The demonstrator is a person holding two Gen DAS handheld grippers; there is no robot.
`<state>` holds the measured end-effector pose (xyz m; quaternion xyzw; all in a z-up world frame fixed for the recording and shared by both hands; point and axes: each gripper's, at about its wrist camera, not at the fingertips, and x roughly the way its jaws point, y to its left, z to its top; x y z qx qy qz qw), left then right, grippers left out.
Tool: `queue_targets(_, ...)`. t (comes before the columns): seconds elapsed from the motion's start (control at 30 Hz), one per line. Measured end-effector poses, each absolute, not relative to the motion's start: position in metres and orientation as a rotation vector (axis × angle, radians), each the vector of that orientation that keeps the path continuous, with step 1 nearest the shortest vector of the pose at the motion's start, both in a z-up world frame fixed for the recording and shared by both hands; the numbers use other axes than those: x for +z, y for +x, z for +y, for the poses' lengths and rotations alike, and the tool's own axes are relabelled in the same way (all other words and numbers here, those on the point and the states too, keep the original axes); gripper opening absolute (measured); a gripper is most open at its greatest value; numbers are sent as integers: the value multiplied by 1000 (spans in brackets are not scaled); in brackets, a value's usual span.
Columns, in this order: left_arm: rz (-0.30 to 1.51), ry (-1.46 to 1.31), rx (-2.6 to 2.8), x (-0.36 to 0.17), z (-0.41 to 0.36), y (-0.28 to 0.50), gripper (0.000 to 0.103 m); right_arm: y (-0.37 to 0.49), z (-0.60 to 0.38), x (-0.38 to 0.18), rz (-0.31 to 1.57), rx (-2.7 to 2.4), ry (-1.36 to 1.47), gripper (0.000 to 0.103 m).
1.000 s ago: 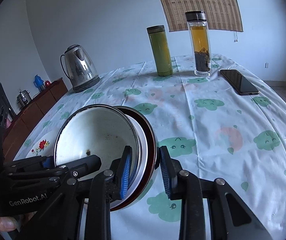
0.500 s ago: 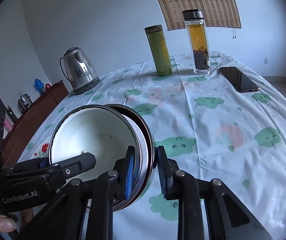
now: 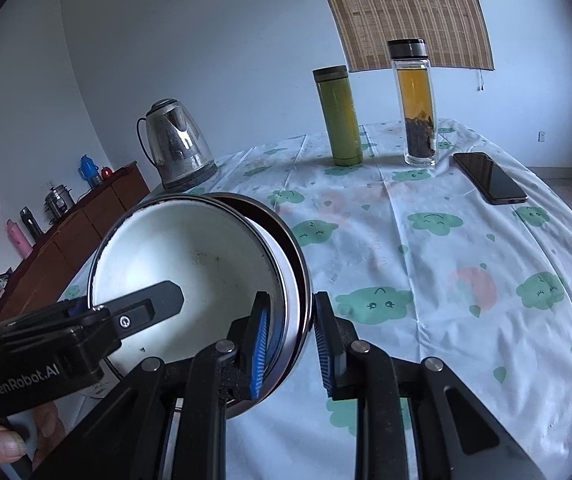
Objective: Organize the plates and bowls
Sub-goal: 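Lift the nested bowl stack and carry it over the red-flower plate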
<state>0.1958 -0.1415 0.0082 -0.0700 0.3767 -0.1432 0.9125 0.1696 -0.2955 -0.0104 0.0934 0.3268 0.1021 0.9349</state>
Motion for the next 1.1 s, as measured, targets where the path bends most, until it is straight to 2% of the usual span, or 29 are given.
queue_targets(1.1, 701, -246, -154, 16, -57, 178, 54, 168, -213, 14, 631, 330, 110, 24)
